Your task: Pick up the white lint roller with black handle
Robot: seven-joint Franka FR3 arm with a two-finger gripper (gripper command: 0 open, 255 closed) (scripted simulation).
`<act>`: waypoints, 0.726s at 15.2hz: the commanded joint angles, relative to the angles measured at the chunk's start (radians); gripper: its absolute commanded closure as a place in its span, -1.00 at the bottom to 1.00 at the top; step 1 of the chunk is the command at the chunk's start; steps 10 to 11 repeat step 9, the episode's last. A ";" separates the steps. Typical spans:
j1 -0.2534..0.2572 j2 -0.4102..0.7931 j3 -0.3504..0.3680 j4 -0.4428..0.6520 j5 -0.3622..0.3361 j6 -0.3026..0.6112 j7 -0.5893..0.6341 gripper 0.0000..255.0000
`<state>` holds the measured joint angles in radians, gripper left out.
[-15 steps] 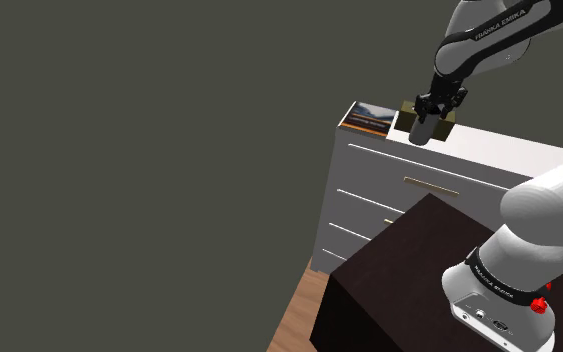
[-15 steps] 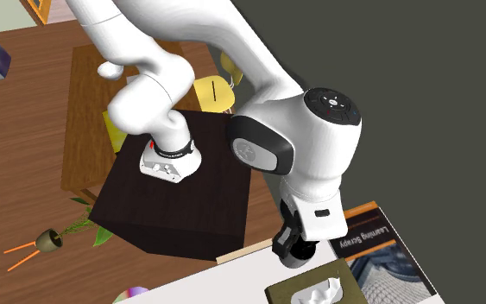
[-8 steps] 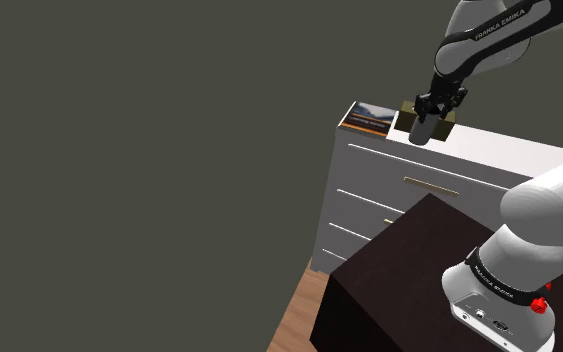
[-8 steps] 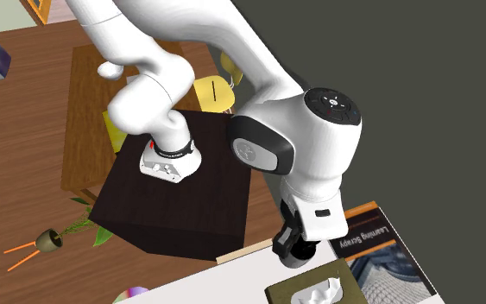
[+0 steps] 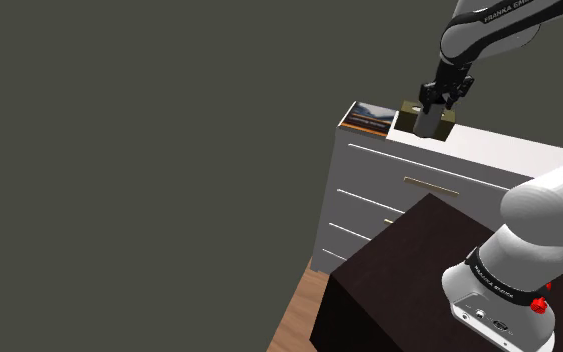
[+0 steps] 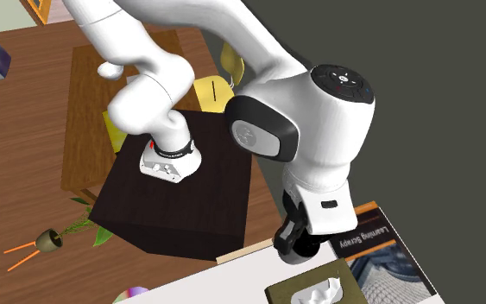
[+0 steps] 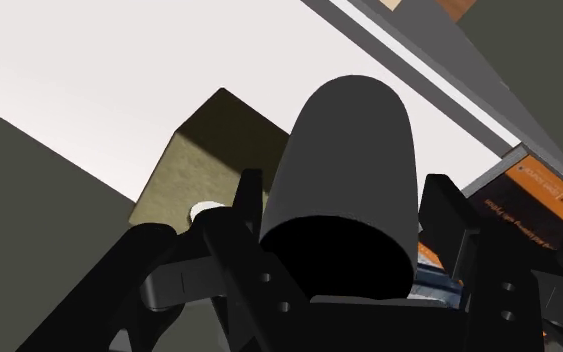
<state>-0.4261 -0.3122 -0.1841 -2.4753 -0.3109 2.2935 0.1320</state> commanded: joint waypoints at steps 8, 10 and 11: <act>0.007 -0.048 0.007 0.074 0.019 -0.120 -0.025 1.00; 0.007 -0.048 0.007 0.074 0.019 -0.120 -0.025 1.00; 0.007 -0.048 0.007 0.074 0.019 -0.120 -0.025 1.00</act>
